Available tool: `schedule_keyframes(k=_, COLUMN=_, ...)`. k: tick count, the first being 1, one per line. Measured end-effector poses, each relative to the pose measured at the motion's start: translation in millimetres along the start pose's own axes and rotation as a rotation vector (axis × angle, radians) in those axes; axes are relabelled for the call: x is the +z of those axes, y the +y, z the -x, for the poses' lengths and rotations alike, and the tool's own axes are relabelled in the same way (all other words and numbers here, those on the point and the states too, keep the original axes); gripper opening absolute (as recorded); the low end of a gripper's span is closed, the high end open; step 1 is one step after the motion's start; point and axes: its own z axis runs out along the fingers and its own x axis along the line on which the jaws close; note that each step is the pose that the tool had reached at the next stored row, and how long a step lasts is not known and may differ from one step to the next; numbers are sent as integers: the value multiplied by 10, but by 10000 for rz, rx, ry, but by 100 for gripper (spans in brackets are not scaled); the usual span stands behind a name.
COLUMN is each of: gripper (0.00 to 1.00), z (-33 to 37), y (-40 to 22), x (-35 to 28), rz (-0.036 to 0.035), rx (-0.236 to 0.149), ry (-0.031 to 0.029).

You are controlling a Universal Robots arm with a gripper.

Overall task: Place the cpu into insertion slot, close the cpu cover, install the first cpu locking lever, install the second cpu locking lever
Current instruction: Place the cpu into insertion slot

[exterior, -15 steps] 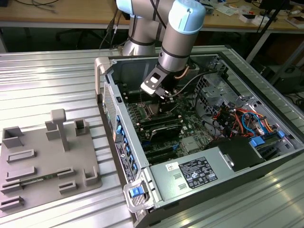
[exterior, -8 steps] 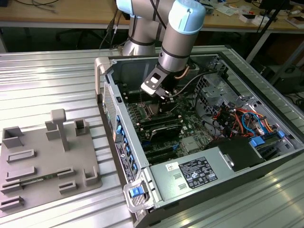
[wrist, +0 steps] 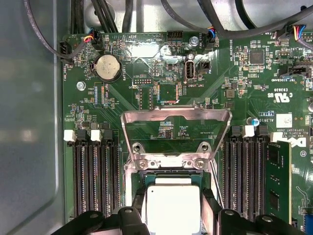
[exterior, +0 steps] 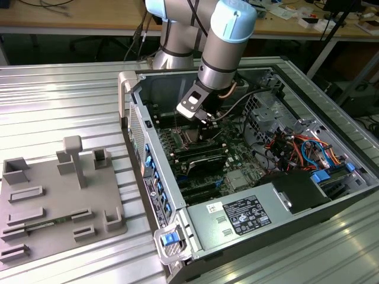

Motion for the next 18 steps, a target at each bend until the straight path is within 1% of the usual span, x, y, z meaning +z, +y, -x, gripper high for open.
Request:
schedule_keyframes(k=3, gripper=56, z=0, y=0, x=0, rz=0, rx=0, ry=0)
schedule_keyframes(k=4, gripper=62, z=0, y=0, x=1, rz=0, rx=0, ry=1)
schedule_keyframes(k=12, gripper=62, z=-1, y=1, x=0, rz=2, rx=0, ry=4)
schedule_keyframes(k=16, gripper=62, z=0, y=0, x=-12, rz=0, rx=0, ry=0)
schedule_keyframes(k=18, gripper=62, z=1, y=0, x=-52, rz=0, rx=0, ry=0)
